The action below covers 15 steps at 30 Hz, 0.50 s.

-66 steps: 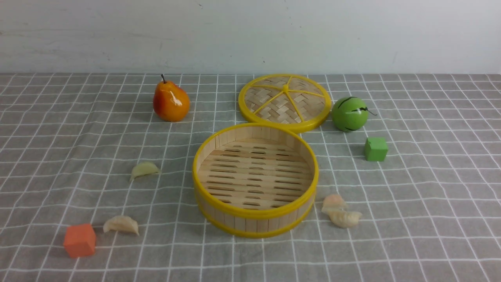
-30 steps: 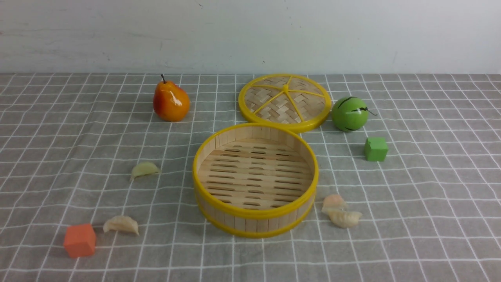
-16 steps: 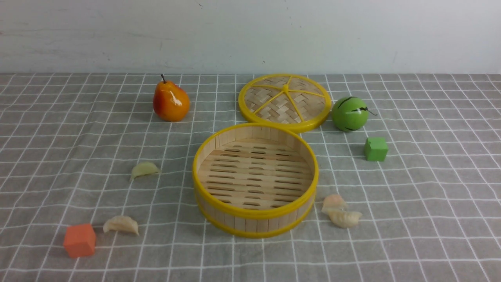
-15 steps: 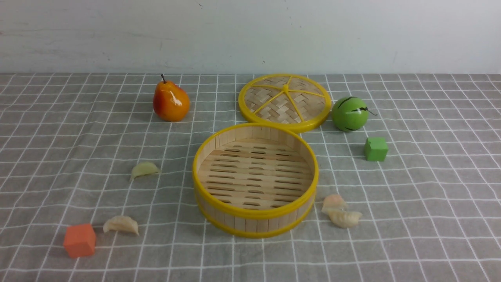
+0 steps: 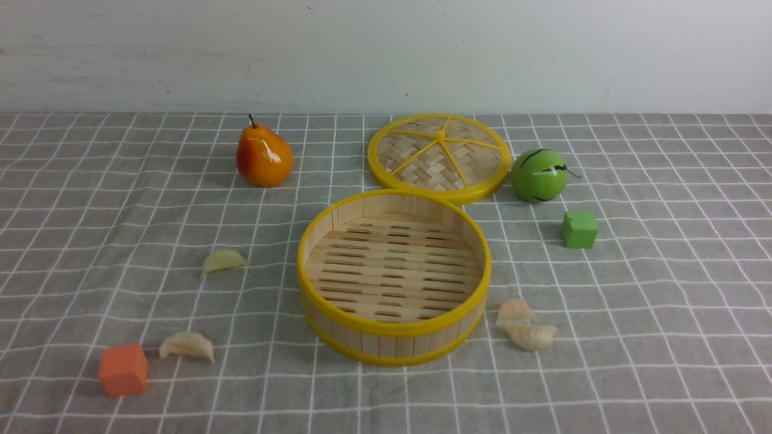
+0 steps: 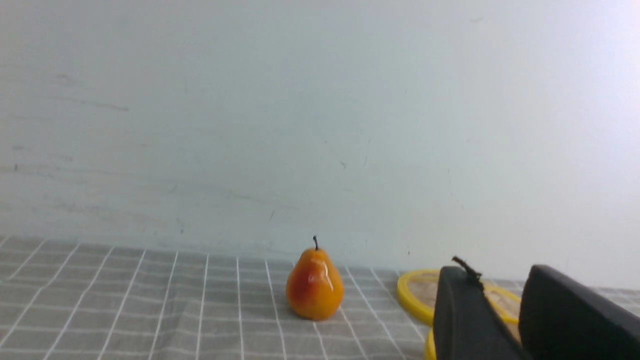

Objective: Put the dumplings into the steamer on the table with the grey tablecloth.
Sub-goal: 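Reach for and grasp a dumpling on the table with the left gripper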

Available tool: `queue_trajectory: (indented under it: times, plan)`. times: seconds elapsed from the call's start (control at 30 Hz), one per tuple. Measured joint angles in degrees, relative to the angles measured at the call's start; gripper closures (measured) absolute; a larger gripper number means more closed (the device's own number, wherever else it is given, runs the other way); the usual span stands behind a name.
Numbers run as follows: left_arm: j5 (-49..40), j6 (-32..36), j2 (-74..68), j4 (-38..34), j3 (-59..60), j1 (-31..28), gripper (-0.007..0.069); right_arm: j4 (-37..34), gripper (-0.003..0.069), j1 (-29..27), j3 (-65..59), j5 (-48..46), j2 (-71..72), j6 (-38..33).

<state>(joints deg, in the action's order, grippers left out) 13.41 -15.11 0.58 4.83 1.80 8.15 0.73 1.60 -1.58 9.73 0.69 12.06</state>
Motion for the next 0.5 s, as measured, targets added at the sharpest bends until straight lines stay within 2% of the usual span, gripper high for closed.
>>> queue_trajectory:
  times: [0.17,0.33,0.43,0.47,0.5]
  plan:
    - [7.04,-5.92,0.00,-0.20,0.00,0.00,0.0442,0.12,0.0419,0.00,0.00,11.04,0.00,5.94]
    - [16.39,-10.39,0.00,-1.64,-0.27,0.00,0.0442,0.26,0.0419,0.00,0.08,12.91,-0.64,6.65]
    - [16.47,-10.67,0.00,-3.84,-3.20,0.00,0.0449,0.46,0.0428,0.00,1.58,12.88,-2.47,6.67]
    - [13.85,-10.60,-0.64,-4.83,-7.97,0.00,0.0474,0.47,0.0466,0.00,4.21,12.88,-4.39,6.67]
    - [13.44,-10.47,-0.80,-4.83,-8.60,0.00,0.0474,0.47,0.0473,0.00,4.52,12.94,-4.64,6.67]
